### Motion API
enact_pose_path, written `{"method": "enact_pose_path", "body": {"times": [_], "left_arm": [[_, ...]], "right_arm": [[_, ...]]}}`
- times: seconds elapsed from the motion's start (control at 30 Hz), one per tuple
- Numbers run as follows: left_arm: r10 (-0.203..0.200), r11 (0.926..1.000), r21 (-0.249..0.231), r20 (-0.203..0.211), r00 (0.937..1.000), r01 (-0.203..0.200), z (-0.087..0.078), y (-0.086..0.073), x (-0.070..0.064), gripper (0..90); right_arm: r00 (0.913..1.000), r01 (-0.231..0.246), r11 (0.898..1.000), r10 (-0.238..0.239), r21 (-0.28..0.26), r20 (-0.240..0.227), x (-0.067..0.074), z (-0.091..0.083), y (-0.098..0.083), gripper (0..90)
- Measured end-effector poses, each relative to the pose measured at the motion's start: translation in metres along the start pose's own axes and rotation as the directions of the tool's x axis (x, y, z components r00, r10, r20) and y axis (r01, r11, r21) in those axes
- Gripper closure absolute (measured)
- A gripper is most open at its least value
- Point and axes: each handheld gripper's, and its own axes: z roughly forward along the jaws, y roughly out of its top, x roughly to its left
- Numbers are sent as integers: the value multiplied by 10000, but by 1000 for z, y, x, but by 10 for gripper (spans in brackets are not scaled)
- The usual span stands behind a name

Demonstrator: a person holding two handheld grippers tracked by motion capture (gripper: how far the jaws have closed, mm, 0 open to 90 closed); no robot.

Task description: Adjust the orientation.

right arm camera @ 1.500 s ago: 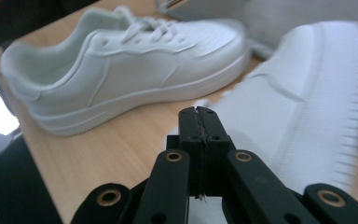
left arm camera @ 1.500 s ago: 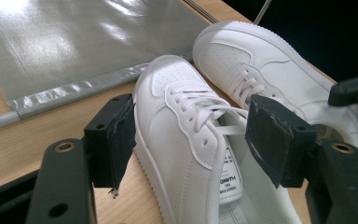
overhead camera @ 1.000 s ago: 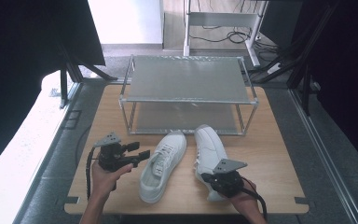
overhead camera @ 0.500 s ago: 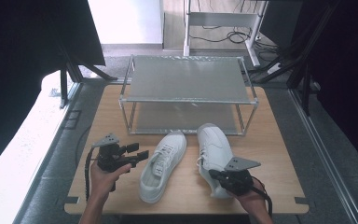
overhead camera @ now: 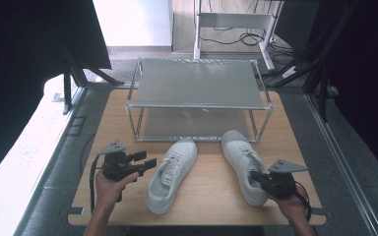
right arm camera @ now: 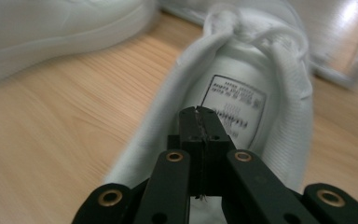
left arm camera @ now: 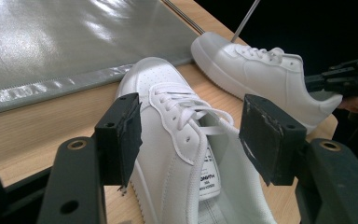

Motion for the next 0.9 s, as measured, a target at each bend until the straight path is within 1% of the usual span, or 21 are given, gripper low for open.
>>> {"method": "enact_pose_path", "body": {"times": [0.03, 0.07, 0.1, 0.13, 0.17, 0.2, 0.3, 0.4, 0.47, 0.53, 0.57, 0.6, 0.63, 0.67, 0.7, 0.73, 0.77, 0.8, 0.83, 0.87, 0.9], "left_arm": [[-27, 10000, 11, 14, 10000, 27, 0, 0, 1, 391], [-60, 10000, 16, 7, 10000, 60, 0, 0, 2, 391], [-60, 10000, 16, 7, 10000, 60, 0, 0, 2, 391], [-64, 10000, 26, -14, 10000, 64, 1, -1, 2, 391], [-64, 10000, 26, -14, 10000, 64, 1, -1, 2, 391], [-45, 10000, 11, -46, 10000, 45, 1, -1, 2, 392], [-44, 10000, -29, -58, 10000, 44, 0, -1, 2, 392], [-52, 10000, -56, -98, 9999, 51, -1, -1, 2, 391], [-73, 9999, -94, -134, 9999, 72, -3, 0, 2, 390], [-97, 9999, -129, -177, 9998, 95, -3, 0, 2, 389], [-79, 9998, -162, -192, 9998, 76, -4, 1, 2, 389], [12, 9996, -283, -370, 9993, -23, -7, 3, -1, 391], [12, 9996, -283, -370, 9993, -23, -7, 3, -1, 394], [118, 9993, -347, -494, 9987, -135, -8, 5, -3, 394], [216, 9991, -364, -564, 9982, -237, -10, 6, -5, 396], [345, 9986, -377, -704, 9969, -372, -12, 9, -8, 397], [345, 9986, -377, -704, 9969, -372, -12, 9, -8, 400], [486, 9981, -342, -952, 9943, -521, -15, 11, -13, 400], [486, 9981, -342, -952, 9943, -521, -15, 11, -13, 401], [604, 9975, -287, -1123, 9918, -640, -19, 13, -15, 402], [599, 9976, -268, -1195, 9910, -635, -20, 13, -16, 405]], "right_arm": [[9989, -381, 9991, 375, -199, -274, -7, -3, -4, 900], [9980, -576, 9981, 569, -239, -280, -10, -3, -7, 900], [9980, -576, 9981, 569, -239, -280, -10, -3, -7, 900], [9992, -282, 9996, 280, -68, -276, -6, -1, -3, 900], [9992, -282, 9996, 280, -68, -276, -6, -1, -3, 900], [9992, -135, 9999, 136, 29, -365, -2, 2, -2, 900], [9991, -229, 9997, 231, 39, -352, -4, 1, -3, 882], [9988, -407, 9991, 404, -94, -287, -7, -1, -5, 816], [9994, -351, 9992, 349, -192, -86, -7, -2, -3, 783], [9996, -270, 9985, 264, -467, -133, -4, -5, 0, 728], [9996, -270, 9985, 264, -467, -133, -4, -5, 0, 728], [9997, -212, 9956, 204, -913, -101, -2, -11, 5, 646], [9997, -212, 9956, 204, -913, -101, -2, -11, 5, 646], [9998, -214, 9941, 212, -1066, -29, -1, -13, 7, 607], [9997, -188, 9916, 208, -1277, 145, -1, -15, 10, 577], [9991, -231, 9885, 280, -1491, 309, -2, -17, 13, 528], [9991, -231, 9885, 280, -1491, 309, -2, -17, 13, 528], [9977, -503, 9858, 568, -1603, 360, -5, -18, 15, 486], [9977, -503, 9858, 568, -1603, 360, -5, -18, 15, 486], [9967, -615, 9842, 692, -1659, 415, -7, -19, 16, 472], [9966, -614, 9838, 697, -1686, 442, -7, -18, 16, 469]]}}
